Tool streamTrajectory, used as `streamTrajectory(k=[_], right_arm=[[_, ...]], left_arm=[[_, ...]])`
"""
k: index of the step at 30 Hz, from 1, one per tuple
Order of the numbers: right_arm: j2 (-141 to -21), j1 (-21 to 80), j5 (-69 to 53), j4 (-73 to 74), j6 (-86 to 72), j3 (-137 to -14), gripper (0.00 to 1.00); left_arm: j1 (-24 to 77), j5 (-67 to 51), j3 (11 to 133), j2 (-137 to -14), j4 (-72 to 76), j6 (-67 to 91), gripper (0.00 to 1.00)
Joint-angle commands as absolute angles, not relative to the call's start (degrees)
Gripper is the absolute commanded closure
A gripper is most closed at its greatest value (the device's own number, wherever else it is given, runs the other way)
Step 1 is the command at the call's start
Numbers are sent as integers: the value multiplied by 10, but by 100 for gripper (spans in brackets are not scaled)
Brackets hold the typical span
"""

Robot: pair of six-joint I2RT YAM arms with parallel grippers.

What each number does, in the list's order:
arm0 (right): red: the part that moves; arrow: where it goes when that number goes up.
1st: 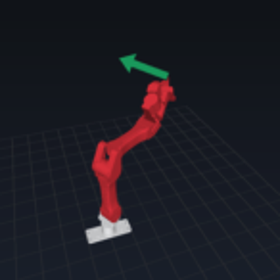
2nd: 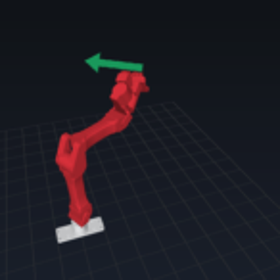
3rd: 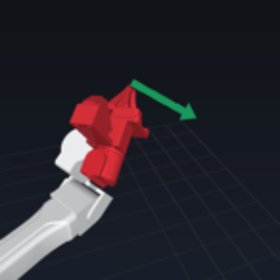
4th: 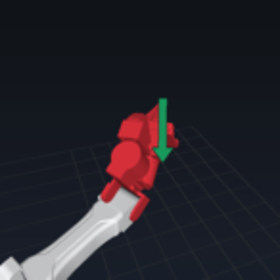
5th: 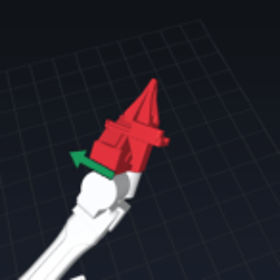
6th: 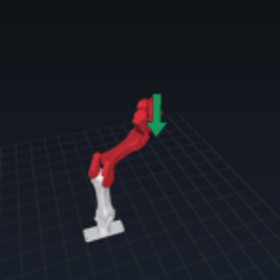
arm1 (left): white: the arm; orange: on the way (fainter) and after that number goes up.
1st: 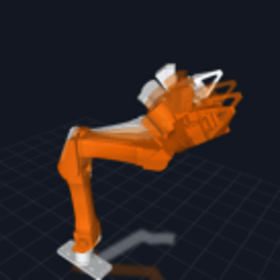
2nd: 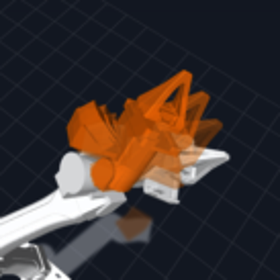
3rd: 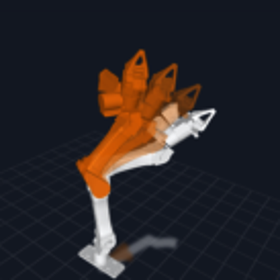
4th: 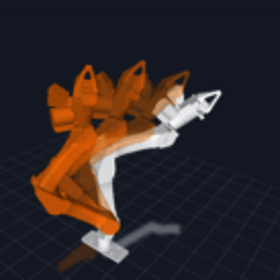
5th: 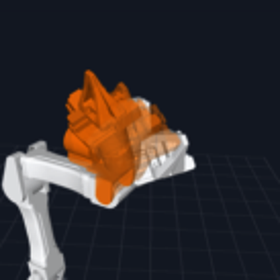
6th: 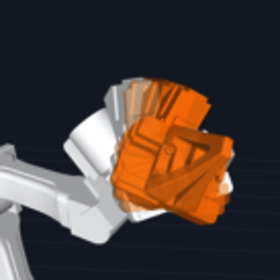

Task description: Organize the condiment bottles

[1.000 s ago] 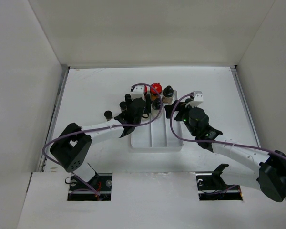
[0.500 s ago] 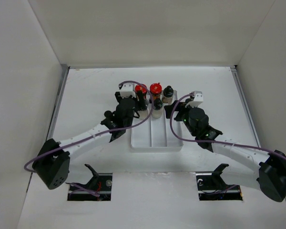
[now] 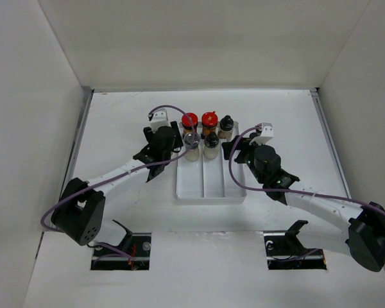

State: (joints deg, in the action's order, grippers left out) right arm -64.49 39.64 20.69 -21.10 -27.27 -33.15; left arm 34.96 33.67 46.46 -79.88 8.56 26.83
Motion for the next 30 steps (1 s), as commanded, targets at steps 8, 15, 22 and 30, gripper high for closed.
streamTrajectory(k=[8,15,22,30], right_arm=[[-643,395,199,-244,-276,-336,12],[-644,395,199,-246,-276,-337,12],[-645,395,199,-246,-276,-337,13],[-625,386,204,-246,-277,-329,16]], left_arm=[[313,336,465,-852,109,281,35],[313,329,469,-880,143,272,52],[333,352,447,-808,132,259,66],[416,380,439,-692,31,243,66]])
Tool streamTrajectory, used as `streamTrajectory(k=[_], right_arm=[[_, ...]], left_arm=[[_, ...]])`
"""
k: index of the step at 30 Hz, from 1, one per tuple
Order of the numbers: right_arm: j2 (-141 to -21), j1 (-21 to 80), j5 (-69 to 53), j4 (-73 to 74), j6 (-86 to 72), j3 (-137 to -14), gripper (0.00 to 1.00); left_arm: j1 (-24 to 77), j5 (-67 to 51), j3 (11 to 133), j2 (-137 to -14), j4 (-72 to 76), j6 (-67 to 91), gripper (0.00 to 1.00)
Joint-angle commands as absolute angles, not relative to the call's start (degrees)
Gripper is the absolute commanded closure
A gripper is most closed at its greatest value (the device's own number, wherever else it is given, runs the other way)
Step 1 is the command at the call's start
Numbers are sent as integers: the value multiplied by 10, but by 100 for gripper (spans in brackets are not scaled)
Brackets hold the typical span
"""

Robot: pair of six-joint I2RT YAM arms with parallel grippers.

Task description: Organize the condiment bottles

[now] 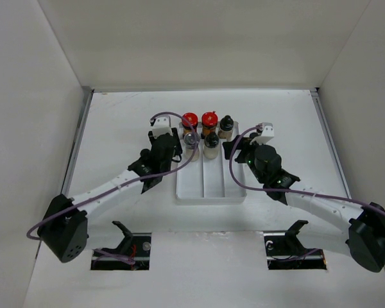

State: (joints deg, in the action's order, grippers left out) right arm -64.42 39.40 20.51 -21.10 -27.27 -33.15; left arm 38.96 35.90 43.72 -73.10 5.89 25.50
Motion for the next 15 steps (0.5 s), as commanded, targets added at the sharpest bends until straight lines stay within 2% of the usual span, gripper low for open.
streamTrajectory(k=[1,5,15], right_arm=[[-622,384,204,-246,-277,-329,17],[-617,376,206,-243,-278,-328,22],[-592,347,222,-227,-278,-321,24]], left_arm=[[429,381,439,-683,16,247,66],[474,374,435,-676,-2,266,66],[495,338,430,-786,100,272,64]])
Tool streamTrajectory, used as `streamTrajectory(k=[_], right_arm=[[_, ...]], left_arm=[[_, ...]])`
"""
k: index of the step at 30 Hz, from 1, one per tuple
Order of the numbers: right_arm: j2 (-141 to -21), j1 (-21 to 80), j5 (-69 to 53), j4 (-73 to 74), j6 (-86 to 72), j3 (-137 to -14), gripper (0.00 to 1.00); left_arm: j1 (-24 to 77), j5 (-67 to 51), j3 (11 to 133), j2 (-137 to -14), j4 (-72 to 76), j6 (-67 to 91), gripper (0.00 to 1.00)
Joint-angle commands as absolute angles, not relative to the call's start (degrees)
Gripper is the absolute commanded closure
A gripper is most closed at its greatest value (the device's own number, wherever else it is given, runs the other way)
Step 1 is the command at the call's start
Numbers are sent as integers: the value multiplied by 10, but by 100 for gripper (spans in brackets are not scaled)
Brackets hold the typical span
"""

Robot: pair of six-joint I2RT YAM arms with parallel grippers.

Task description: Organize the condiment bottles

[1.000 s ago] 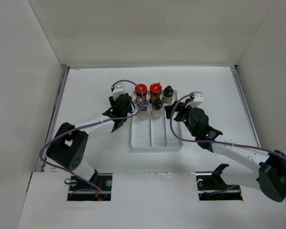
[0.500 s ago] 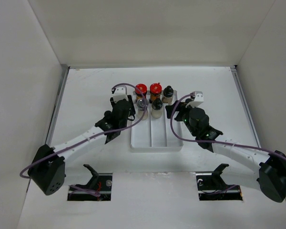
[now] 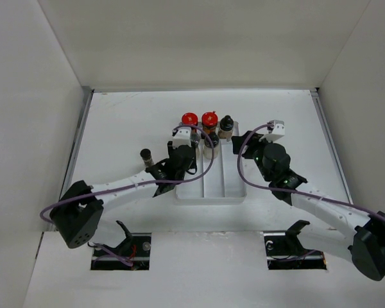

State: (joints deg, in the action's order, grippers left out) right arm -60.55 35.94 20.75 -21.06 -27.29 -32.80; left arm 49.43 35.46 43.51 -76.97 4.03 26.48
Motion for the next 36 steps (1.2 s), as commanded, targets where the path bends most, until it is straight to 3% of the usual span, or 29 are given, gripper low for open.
streamTrajectory(k=[1,6,11,21,28,36], right_arm=[[-592,341,225,-224,-279,-320,24],[-605,309,264,-208,-288,-315,24],[-642,267,277,-174,-295,-330,17],[-733,254,279,-147,-285,-386,9],[-787,226,277,-150,-280,-423,15],[-849,217,273,-150,-261,-454,28]], left_arm=[[495,334,429,-796,108,272,64],[508,343,427,-823,123,267,63],[513,350,417,-831,128,263,58],[513,363,382,-778,154,253,22],[512,359,353,-681,193,245,12],[492,363,277,-525,258,242,11]])
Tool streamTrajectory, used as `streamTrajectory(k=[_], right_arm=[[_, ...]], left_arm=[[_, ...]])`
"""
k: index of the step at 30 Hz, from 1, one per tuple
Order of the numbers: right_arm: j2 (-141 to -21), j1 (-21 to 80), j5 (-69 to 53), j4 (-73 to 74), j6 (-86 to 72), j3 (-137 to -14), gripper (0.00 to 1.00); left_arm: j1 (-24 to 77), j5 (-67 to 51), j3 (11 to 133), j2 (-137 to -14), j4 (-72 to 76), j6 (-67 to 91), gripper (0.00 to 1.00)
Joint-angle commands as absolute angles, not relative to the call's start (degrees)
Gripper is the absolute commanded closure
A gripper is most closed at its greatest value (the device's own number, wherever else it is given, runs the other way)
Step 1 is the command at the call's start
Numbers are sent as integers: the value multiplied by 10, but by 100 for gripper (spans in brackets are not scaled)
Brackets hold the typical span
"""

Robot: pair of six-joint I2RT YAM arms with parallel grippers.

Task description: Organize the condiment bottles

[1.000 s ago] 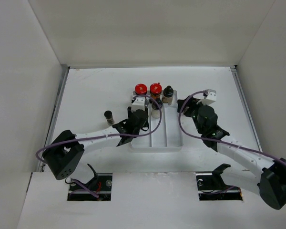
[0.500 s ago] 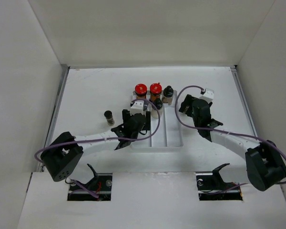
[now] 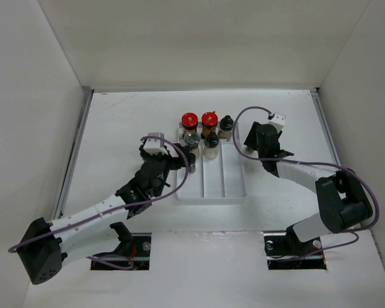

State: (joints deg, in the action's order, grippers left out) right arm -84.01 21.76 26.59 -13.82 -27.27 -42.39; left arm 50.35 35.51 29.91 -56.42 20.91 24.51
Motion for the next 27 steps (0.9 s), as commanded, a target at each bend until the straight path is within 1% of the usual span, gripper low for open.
streamTrajectory(k=[1,3,4,6,7,11,15,20,27], right_arm=[[-852,217,276,-150,-259,-455,32],[-853,217,279,-152,-258,-456,46],[-848,217,283,-157,-258,-455,51],[-831,220,291,-175,-249,-447,59],[-814,227,296,-178,-240,-444,60],[-732,277,337,-171,-212,-434,62],[-689,318,330,-149,-211,-432,61],[-707,344,285,-155,-220,-435,61],[-775,355,253,-178,-226,-446,61]], left_arm=[[484,364,269,-513,255,244,11],[471,366,254,-491,247,251,11],[463,367,248,-482,239,256,11],[448,367,243,-468,218,267,11],[441,366,241,-461,208,272,11],[420,367,231,-444,188,282,11],[385,370,237,-452,150,296,12],[350,373,233,-442,123,312,12],[310,377,221,-439,117,340,12]])
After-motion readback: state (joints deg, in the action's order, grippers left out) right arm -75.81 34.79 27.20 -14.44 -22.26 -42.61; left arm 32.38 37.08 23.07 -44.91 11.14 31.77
